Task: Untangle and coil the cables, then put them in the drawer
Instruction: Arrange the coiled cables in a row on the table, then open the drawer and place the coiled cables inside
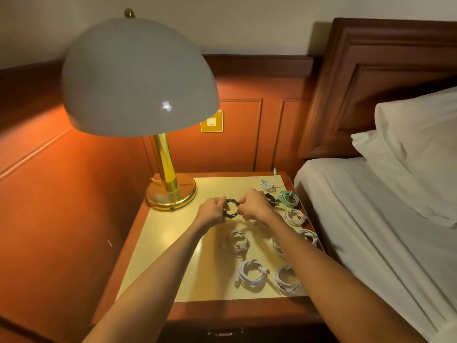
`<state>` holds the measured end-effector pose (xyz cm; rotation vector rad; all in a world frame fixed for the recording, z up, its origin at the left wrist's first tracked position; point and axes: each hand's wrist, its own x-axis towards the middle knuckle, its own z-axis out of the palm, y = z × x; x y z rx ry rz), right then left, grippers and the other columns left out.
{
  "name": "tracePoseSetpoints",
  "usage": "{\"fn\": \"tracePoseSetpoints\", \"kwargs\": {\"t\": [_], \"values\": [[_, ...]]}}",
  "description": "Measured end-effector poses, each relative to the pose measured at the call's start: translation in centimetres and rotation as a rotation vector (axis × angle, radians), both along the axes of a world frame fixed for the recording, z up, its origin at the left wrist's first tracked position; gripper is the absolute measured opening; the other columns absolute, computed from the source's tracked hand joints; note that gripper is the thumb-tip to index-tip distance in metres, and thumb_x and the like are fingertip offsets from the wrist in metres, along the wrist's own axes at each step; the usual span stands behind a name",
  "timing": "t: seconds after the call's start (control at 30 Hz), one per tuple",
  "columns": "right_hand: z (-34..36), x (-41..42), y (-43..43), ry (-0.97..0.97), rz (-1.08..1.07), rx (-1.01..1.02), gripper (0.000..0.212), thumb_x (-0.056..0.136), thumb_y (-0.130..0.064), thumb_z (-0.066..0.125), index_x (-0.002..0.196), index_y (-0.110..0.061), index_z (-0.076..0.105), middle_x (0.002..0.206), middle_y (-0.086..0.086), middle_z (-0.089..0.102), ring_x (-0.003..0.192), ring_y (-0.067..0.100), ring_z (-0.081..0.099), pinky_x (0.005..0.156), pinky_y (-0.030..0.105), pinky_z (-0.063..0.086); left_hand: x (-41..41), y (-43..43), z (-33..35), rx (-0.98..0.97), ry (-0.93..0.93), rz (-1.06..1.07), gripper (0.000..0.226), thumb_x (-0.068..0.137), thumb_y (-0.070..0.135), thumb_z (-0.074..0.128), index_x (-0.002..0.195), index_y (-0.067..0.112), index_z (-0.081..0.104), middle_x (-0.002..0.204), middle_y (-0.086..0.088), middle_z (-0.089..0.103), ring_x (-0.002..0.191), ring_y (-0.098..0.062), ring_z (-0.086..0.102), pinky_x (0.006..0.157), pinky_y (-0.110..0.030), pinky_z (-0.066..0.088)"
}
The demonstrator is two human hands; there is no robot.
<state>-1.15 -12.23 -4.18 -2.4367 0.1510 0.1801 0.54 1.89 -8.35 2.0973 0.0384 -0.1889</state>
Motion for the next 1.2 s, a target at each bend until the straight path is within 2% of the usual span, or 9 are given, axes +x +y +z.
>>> {"fn": "tracePoseSetpoints", "kwargs": {"t": [0.17, 0.27, 0.4, 0.57, 0.73, 0.83, 0.93, 1.07, 1.2], "values": [[-2.4, 1.7, 0.5, 0.023, 0.013, -0.169, 0.022, 0.085, 0.000, 0.060, 0.064, -0.008, 0.060, 0.062, 0.007, 0.052, 0.057, 0.021, 0.048, 0.044, 0.025, 0.033, 0.6, 0.3, -2.4, 0.350, -0.178, 0.030, 0.038, 0.101, 0.039, 0.044, 0.084, 0.019, 0.071, 0.085, -0.005, 0.071, 0.074, -0.023, 0.060, 0.062, -0.031, 0.040], [-3.7, 2.2, 0.8, 0.022, 0.007, -0.226, 0.010, 0.087, -0.005, 0.063, 0.078, -0.006, 0.066, 0.074, 0.010, 0.056, 0.064, 0.024, 0.053, 0.047, 0.026, 0.035, 0.6, 0.3, -2.8, 0.483, -0.229, 0.065, 0.033, 0.099, 0.043, 0.047, 0.097, 0.021, 0.072, 0.097, -0.007, 0.065, 0.086, -0.028, 0.060, 0.070, -0.035, 0.047], [-4.4, 2.1, 1.0, -0.005, 0.012, -0.248, 0.032, 0.091, -0.016, 0.064, 0.064, -0.011, 0.047, 0.075, 0.010, 0.053, 0.069, 0.028, 0.051, 0.059, 0.032, 0.040, 1.1, 1.3, -2.9, 0.473, -0.183, 0.032, 0.034, 0.098, 0.043, 0.049, 0.110, 0.019, 0.070, 0.111, -0.011, 0.062, 0.097, -0.029, 0.059, 0.084, -0.038, 0.048], [-1.9, -2.0, 0.8, -0.234, 0.109, -0.330, 0.025, 0.098, -0.023, 0.057, 0.109, -0.004, 0.070, 0.112, 0.013, 0.064, 0.098, 0.030, 0.063, 0.079, 0.037, 0.053, -1.7, 4.4, -1.9, 0.582, -0.172, -0.103, 0.028, 0.095, 0.031, 0.056, 0.113, 0.016, 0.071, 0.115, -0.013, 0.064, 0.104, -0.029, 0.060, 0.085, -0.033, 0.045], [-1.1, -14.8, 1.0, -0.444, 0.178, -0.252, 0.019, 0.094, -0.025, 0.057, 0.087, -0.017, 0.072, 0.082, 0.001, 0.069, 0.071, 0.016, 0.062, 0.061, 0.033, 0.054, -9.9, 8.9, -1.8, 0.712, -0.152, -0.148, 0.024, 0.091, 0.033, 0.062, 0.107, 0.020, 0.074, 0.115, -0.010, 0.068, 0.103, -0.026, 0.061, 0.082, -0.033, 0.046], [-2.9, -23.4, 1.2, -0.307, 0.309, -0.256, 0.018, 0.091, -0.032, 0.059, 0.084, -0.022, 0.073, 0.077, -0.007, 0.070, 0.069, 0.008, 0.064, 0.067, 0.028, 0.056, -15.0, 11.1, -2.0, 0.749, -0.130, -0.165, 0.025, 0.090, 0.036, 0.063, 0.107, 0.021, 0.073, 0.117, -0.009, 0.068, 0.105, -0.027, 0.060, 0.083, -0.032, 0.045], [-6.4, -27.7, 2.1, -0.052, 0.369, -0.305, 0.021, 0.089, -0.035, 0.058, 0.091, -0.022, 0.074, 0.090, -0.003, 0.074, 0.085, 0.018, 0.069, 0.077, 0.032, 0.054, -18.6, 11.8, -2.3, 0.704, -0.111, -0.133, 0.032, 0.089, 0.034, 0.063, 0.117, 0.019, 0.069, 0.127, -0.009, 0.062, 0.112, -0.028, 0.057, 0.088, -0.032, 0.043], [-10.3, -27.8, 3.7, 0.145, 0.380, -0.422, 0.023, 0.093, -0.023, 0.052, 0.106, -0.008, 0.064, 0.115, 0.017, 0.065, 0.109, 0.038, 0.063, 0.085, 0.039, 0.050, -20.1, 12.1, -3.1, 0.598, -0.073, -0.067, 0.045, 0.093, 0.035, 0.060, 0.135, 0.019, 0.058, 0.150, -0.012, 0.044, 0.131, -0.033, 0.047, 0.102, -0.037, 0.038], [-12.0, -26.7, 5.5, 0.197, 0.406, -0.499, 0.031, 0.094, -0.020, 0.057, 0.118, -0.002, 0.062, 0.124, 0.020, 0.064, 0.115, 0.038, 0.061, 0.093, 0.041, 0.050, -19.6, 12.4, -3.3, 0.565, -0.035, -0.050, 0.051, 0.091, 0.036, 0.063, 0.138, 0.018, 0.055, 0.153, -0.012, 0.039, 0.135, -0.031, 0.044, 0.105, -0.036, 0.036]]}}
